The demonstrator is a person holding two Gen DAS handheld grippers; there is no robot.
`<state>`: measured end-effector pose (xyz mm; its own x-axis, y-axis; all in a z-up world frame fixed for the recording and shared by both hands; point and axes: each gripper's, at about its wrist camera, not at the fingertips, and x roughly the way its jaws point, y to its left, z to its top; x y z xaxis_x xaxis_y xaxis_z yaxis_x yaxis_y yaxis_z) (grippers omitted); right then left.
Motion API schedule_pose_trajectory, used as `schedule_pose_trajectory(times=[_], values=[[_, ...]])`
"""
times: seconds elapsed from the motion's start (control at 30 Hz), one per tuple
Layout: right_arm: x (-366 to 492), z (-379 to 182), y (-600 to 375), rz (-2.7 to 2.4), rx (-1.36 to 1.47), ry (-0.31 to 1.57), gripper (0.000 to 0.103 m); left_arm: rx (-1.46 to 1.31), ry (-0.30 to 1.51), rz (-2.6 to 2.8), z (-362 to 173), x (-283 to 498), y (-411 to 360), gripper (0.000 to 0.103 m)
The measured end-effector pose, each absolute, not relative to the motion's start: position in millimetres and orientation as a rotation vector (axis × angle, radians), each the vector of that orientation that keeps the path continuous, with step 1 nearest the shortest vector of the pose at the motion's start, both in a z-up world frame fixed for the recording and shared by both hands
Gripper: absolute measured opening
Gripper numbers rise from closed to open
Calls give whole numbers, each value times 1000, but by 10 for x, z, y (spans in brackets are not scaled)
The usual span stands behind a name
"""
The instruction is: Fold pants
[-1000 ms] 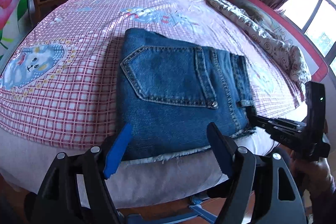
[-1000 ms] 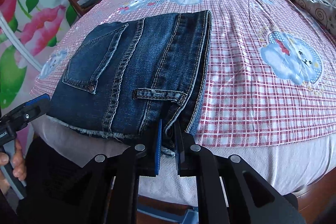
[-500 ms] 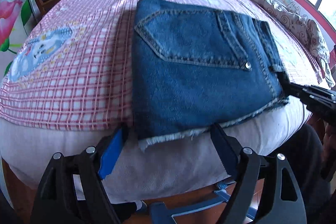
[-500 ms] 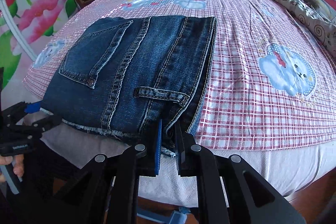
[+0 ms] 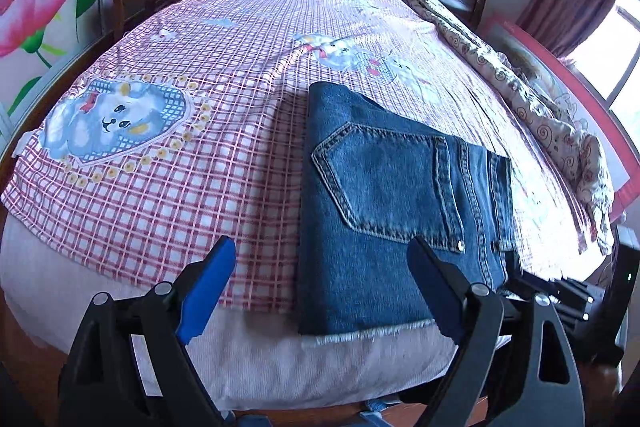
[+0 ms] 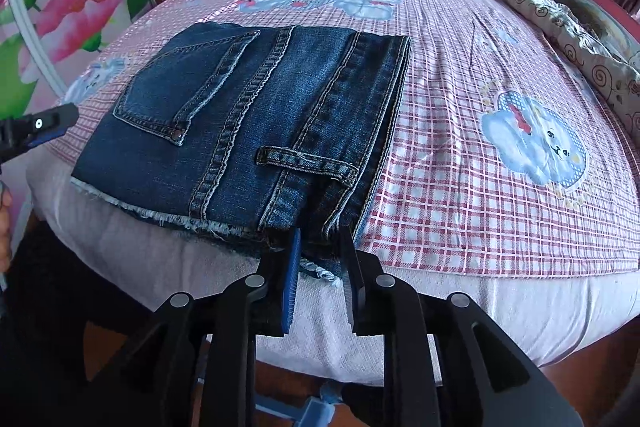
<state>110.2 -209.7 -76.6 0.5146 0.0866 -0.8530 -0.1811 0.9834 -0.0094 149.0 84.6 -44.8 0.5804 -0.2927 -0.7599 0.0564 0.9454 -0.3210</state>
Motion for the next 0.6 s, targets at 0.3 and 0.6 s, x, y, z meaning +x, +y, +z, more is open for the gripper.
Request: schedule_pose_trajectory(times=[0.3,0.6], values=[[787,-821,-2312,226,-39,1084,51,-289,1079,-236,-879,1984,598,88],[1166,-340,-2965,196,245,934,52,-228,1040,-249,-908,1921,548,90]])
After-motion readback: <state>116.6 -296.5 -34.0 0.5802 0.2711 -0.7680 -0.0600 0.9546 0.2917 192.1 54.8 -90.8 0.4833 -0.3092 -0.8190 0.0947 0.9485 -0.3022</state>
